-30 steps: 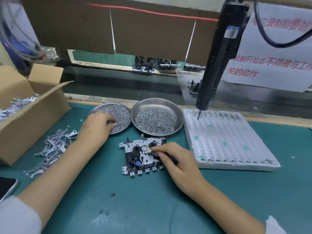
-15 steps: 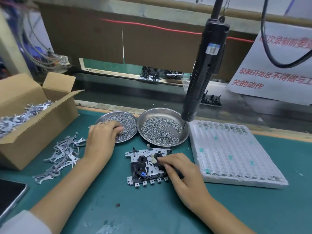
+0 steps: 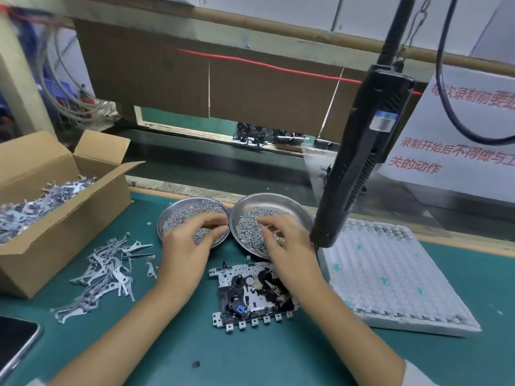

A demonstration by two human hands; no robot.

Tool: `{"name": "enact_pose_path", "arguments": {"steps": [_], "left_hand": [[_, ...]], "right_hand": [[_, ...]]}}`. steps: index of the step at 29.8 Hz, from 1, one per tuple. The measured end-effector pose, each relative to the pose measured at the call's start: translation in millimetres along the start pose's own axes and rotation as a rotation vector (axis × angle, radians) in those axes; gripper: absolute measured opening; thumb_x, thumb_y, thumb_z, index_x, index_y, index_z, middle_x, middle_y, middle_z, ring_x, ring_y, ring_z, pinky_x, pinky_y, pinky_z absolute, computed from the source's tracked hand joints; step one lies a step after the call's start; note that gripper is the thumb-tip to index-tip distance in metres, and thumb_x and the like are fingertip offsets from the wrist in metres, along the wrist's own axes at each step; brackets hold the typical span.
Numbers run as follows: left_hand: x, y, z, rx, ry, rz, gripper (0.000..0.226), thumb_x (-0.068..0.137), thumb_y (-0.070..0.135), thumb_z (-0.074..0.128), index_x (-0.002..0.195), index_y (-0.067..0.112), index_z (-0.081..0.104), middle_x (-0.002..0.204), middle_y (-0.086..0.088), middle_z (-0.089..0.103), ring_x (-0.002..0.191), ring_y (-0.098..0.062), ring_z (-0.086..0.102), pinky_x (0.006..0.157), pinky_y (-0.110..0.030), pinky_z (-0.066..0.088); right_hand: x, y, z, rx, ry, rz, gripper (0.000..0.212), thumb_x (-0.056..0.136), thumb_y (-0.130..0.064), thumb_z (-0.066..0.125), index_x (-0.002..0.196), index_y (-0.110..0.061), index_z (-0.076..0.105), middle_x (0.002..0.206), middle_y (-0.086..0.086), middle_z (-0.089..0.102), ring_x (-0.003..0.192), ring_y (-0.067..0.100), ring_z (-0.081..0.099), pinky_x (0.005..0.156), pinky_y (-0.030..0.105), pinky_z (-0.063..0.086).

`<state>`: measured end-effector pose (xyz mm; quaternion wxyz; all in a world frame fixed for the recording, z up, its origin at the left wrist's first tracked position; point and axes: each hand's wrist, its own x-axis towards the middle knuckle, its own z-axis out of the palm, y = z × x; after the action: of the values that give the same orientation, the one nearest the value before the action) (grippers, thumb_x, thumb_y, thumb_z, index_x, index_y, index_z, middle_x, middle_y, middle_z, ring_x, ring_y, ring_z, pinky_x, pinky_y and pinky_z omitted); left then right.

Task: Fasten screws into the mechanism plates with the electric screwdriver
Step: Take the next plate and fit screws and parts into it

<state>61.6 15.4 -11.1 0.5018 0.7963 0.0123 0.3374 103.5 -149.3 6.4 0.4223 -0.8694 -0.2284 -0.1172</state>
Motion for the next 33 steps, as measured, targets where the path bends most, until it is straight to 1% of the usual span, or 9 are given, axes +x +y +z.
{"name": "enact_pose_path", "arguments": {"steps": [3, 6, 9, 13, 16, 20, 25, 30, 33], "left_hand": [[-2, -4, 1, 0.039, 0.020, -0.008, 0.017, 0.081, 0.008, 0.071, 0.092, 0.022, 0.072, 0.087, 0.019, 0.069, 0.083, 0.010, 0.061, 0.079, -0.003, 0.041], [-5, -5, 6, 0.007, 0.057, -0.056, 0.016, 0.083, 0.014, 0.068, 0.087, 0.029, 0.071, 0.083, 0.027, 0.069, 0.082, 0.013, 0.059, 0.074, 0.000, 0.038], [-9, -5, 10, -0.049, 0.049, -0.102, 0.018, 0.082, 0.013, 0.070, 0.086, 0.031, 0.072, 0.085, 0.034, 0.066, 0.081, 0.012, 0.061, 0.073, -0.002, 0.040], [-12, 0, 12, -0.122, -0.016, -0.112, 0.023, 0.077, 0.013, 0.073, 0.091, 0.031, 0.072, 0.088, 0.022, 0.071, 0.082, 0.004, 0.065, 0.077, -0.009, 0.048], [-15, 9, 15, -0.192, -0.064, -0.092, 0.022, 0.071, 0.026, 0.073, 0.093, 0.029, 0.072, 0.087, 0.016, 0.073, 0.085, 0.000, 0.068, 0.081, -0.011, 0.048], [-18, 21, 17, -0.262, -0.065, -0.066, 0.025, 0.069, 0.024, 0.074, 0.092, 0.030, 0.070, 0.084, 0.015, 0.073, 0.085, 0.000, 0.068, 0.079, -0.005, 0.045], [-24, 27, 18, -0.321, -0.087, -0.056, 0.028, 0.067, 0.026, 0.076, 0.093, 0.034, 0.071, 0.084, 0.013, 0.074, 0.086, -0.005, 0.070, 0.083, -0.019, 0.052], [-28, 33, 20, -0.309, -0.108, -0.070, 0.032, 0.064, 0.036, 0.075, 0.095, 0.039, 0.070, 0.083, 0.016, 0.073, 0.086, -0.002, 0.069, 0.085, -0.018, 0.050], [-29, 34, 21, -0.318, -0.115, -0.083, 0.032, 0.063, 0.036, 0.075, 0.095, 0.039, 0.070, 0.082, 0.015, 0.073, 0.086, -0.003, 0.069, 0.087, -0.024, 0.051]], "right_hand": [[19, 14, -6, -0.351, -0.206, 0.195, 0.035, 0.097, -0.025, 0.052, 0.132, -0.020, 0.055, 0.132, 0.000, 0.053, 0.122, 0.017, 0.047, 0.099, 0.028, 0.037], [33, 24, -10, -0.382, -0.289, 0.305, 0.027, 0.095, -0.018, 0.058, 0.120, -0.015, 0.066, 0.123, 0.004, 0.064, 0.112, 0.020, 0.057, 0.095, 0.026, 0.043], [30, 30, -12, -0.271, -0.160, 0.259, 0.016, 0.091, -0.013, 0.064, 0.102, -0.012, 0.075, 0.103, 0.002, 0.072, 0.094, 0.015, 0.064, 0.080, 0.015, 0.042], [23, 28, -17, 0.012, 0.018, 0.191, 0.011, 0.084, -0.009, 0.070, 0.093, -0.009, 0.077, 0.080, -0.010, 0.065, 0.070, -0.006, 0.057, 0.069, 0.001, 0.041], [20, 19, -22, 0.386, 0.014, 0.283, 0.012, 0.083, -0.008, 0.071, 0.092, -0.013, 0.076, 0.085, -0.003, 0.073, 0.075, 0.008, 0.067, 0.075, 0.019, 0.054], [3, 0, -21, 0.718, -0.104, 0.288, 0.014, 0.081, -0.006, 0.072, 0.091, -0.015, 0.076, 0.085, 0.005, 0.075, 0.073, 0.012, 0.068, 0.069, 0.019, 0.054], [-17, -8, -24, 0.869, -0.103, 0.308, 0.018, 0.078, -0.001, 0.072, 0.091, -0.013, 0.075, 0.082, 0.007, 0.074, 0.074, 0.013, 0.070, 0.067, 0.019, 0.053], [-25, -8, -29, 0.887, -0.089, 0.317, 0.010, 0.069, -0.010, 0.076, 0.079, -0.012, 0.077, 0.078, 0.010, 0.073, 0.072, 0.017, 0.069, 0.067, 0.020, 0.053], [-25, -7, -28, 0.878, -0.096, 0.324, 0.010, 0.075, -0.003, 0.073, 0.080, -0.012, 0.077, 0.080, 0.010, 0.074, 0.076, 0.018, 0.070, 0.068, 0.020, 0.054]]}}
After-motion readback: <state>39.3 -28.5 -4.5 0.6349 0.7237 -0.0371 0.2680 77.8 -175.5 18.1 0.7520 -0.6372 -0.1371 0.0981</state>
